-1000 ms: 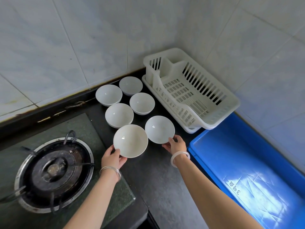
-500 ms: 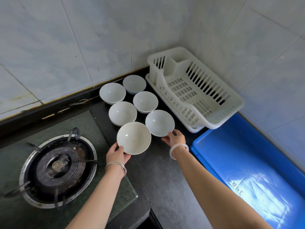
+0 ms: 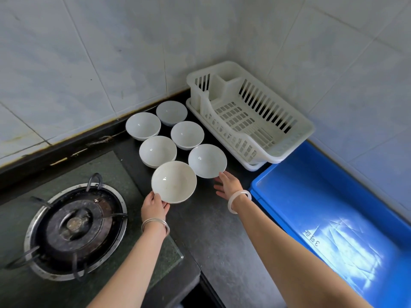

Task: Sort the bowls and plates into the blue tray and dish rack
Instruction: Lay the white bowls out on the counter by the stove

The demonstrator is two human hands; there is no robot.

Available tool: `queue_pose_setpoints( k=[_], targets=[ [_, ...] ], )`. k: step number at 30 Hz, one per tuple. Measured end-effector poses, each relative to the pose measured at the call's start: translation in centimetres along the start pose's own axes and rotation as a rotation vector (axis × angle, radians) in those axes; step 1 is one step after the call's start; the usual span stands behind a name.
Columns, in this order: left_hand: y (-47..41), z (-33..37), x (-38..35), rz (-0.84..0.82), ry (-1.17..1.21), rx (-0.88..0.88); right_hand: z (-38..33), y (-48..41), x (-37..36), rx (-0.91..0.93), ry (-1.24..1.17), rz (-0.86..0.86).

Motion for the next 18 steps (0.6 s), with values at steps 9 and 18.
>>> queue_pose_setpoints(
  k=[9,18],
  targets=[
    [6.6,-3.3,-0.5,-0.227,-0.266,-0.067,4.8,5.8,6.4,0.258,0.234,0.164],
    [19.4,-8.9,-7.3,-0.863,-0.727,-0.265,14.9,16.3,20.4,0.366,0.451,0.680]
  ],
)
Point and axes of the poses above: each hand's wrist, its own y-axis away from the middle knuckle, its own x-axis out of the back of the hand, z = x × y, the point moved 2 cm from there along -y, towards the middle knuckle, and after that the axes turned 11 degrees about -x, right-handed, at the moved point
